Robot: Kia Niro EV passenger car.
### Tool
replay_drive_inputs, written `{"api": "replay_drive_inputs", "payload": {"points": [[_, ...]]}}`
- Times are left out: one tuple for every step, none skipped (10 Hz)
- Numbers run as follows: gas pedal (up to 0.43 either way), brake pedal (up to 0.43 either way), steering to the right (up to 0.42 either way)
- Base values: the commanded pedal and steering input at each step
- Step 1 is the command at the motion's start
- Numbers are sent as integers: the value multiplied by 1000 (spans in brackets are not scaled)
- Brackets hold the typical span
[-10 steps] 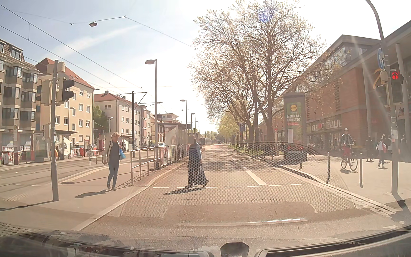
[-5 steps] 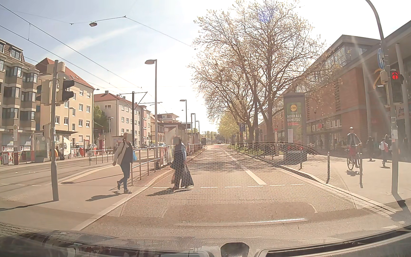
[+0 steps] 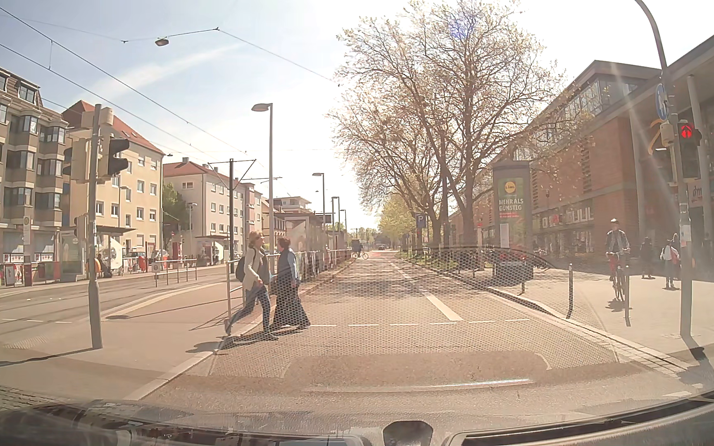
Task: Follow the waypoints while adhering to traffic rules and regulations
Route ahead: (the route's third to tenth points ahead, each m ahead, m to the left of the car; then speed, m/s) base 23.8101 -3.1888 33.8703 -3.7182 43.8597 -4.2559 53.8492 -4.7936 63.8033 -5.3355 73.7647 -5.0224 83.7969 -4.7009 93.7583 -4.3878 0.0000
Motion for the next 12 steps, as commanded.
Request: {"api": "replay_drive_inputs", "payload": {"points": [[0, 195, -6], [0, 195, -6], [0, 195, -6], [0, 195, -6], [0, 195, -6], [0, 195, -6], [0, 201, -6], [0, 201, -6], [0, 201, -6], [0, 195, -6], [0, 201, -6], [0, 201, -6]]}}
